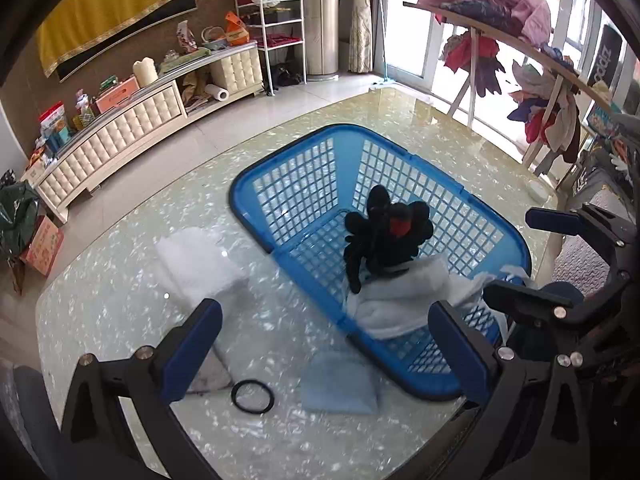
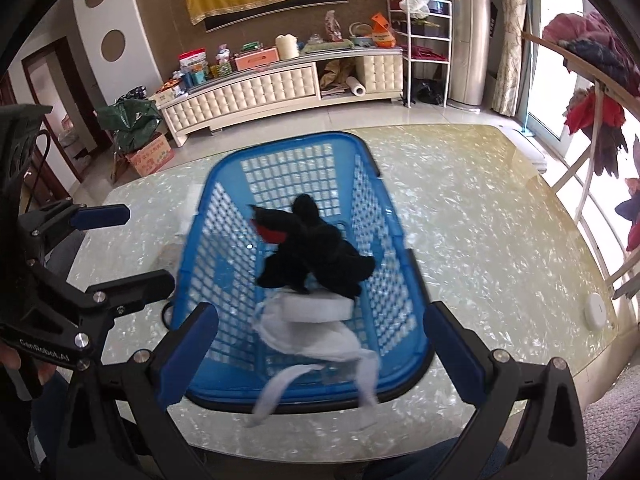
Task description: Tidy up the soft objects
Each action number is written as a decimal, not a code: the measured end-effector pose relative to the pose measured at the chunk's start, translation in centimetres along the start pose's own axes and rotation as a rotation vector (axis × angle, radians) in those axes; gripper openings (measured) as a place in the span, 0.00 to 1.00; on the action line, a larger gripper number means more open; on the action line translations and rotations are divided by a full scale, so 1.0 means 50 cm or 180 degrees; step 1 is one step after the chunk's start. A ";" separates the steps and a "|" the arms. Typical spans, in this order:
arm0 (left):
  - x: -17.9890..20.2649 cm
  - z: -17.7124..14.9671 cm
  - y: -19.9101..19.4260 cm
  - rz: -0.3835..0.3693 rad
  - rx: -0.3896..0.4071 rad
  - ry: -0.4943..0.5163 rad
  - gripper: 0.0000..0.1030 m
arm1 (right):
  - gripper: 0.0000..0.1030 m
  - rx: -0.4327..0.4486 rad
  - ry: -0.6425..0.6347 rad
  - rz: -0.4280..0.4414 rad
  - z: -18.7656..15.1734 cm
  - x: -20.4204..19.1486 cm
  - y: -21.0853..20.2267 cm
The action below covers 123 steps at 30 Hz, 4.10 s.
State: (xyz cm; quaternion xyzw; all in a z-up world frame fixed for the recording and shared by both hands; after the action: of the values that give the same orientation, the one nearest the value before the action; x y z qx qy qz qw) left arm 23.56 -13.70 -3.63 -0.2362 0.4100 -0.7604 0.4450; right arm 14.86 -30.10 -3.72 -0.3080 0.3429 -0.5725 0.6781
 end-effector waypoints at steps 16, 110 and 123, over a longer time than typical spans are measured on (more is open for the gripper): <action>-0.137 -0.130 -0.092 0.0043 0.0142 -0.0257 0.99 | 1.00 -0.0038 -0.0494 0.0042 0.001 -0.176 0.032; -0.325 -0.287 0.113 -0.0432 -0.0546 -0.0608 0.10 | 0.06 -0.0999 0.0118 -0.0214 -0.122 -0.215 0.281; -0.235 -0.339 0.005 -0.0147 -0.0330 -0.0803 0.10 | 0.06 -0.0701 -0.0197 0.0033 -0.113 -0.256 0.160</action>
State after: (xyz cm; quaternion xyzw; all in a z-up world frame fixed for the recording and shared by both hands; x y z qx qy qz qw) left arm 17.17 3.46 -13.13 -0.3620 0.3840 -0.7125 0.4625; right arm 13.38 -16.37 -12.01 -0.3964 0.3842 -0.5181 0.6533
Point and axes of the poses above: each gripper's, at about its wrist camera, not at the fingertips, and y roughly the way its jaws point, x to its right, z to its top, the point moved 4 cm from there along y, roughly the way its jaws point, and after that the axes turned 2 degrees about -x, right-handed, at the moved point
